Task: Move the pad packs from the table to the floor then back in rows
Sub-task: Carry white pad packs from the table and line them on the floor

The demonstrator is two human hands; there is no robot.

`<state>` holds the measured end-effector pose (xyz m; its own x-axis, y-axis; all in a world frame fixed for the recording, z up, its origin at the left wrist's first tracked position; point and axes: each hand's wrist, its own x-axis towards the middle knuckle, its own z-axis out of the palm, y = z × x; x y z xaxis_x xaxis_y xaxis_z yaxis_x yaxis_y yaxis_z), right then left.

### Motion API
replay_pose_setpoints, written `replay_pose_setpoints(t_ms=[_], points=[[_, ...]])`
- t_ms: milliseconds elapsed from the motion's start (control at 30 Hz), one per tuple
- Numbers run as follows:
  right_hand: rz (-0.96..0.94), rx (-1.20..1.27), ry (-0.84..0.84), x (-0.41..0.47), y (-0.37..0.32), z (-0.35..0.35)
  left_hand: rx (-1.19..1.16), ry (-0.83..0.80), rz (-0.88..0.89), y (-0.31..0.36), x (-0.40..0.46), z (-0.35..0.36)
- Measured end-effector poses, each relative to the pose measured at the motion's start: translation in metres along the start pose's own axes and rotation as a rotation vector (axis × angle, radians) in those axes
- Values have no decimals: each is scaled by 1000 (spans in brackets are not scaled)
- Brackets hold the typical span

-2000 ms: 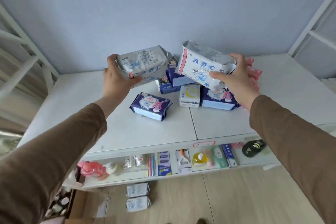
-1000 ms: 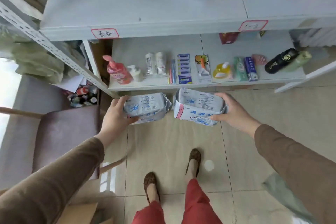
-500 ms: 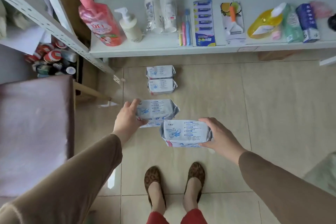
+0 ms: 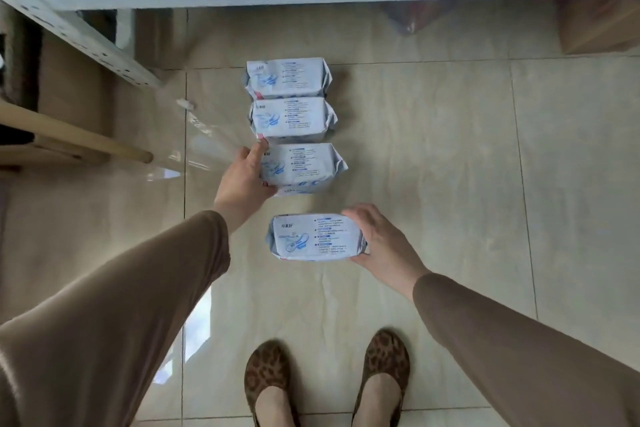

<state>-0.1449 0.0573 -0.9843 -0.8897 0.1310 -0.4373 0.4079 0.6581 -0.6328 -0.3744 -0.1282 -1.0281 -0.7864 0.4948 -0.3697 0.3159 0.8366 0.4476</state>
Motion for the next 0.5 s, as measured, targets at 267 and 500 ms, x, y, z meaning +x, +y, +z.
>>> replay_pose_setpoints(t_ms=[267, 500], points=[[-8, 2, 49, 44, 13, 32, -57, 15, 24, -21, 28, 16], [62, 12, 87, 69, 3, 41, -129, -7, 9, -38, 14, 6]])
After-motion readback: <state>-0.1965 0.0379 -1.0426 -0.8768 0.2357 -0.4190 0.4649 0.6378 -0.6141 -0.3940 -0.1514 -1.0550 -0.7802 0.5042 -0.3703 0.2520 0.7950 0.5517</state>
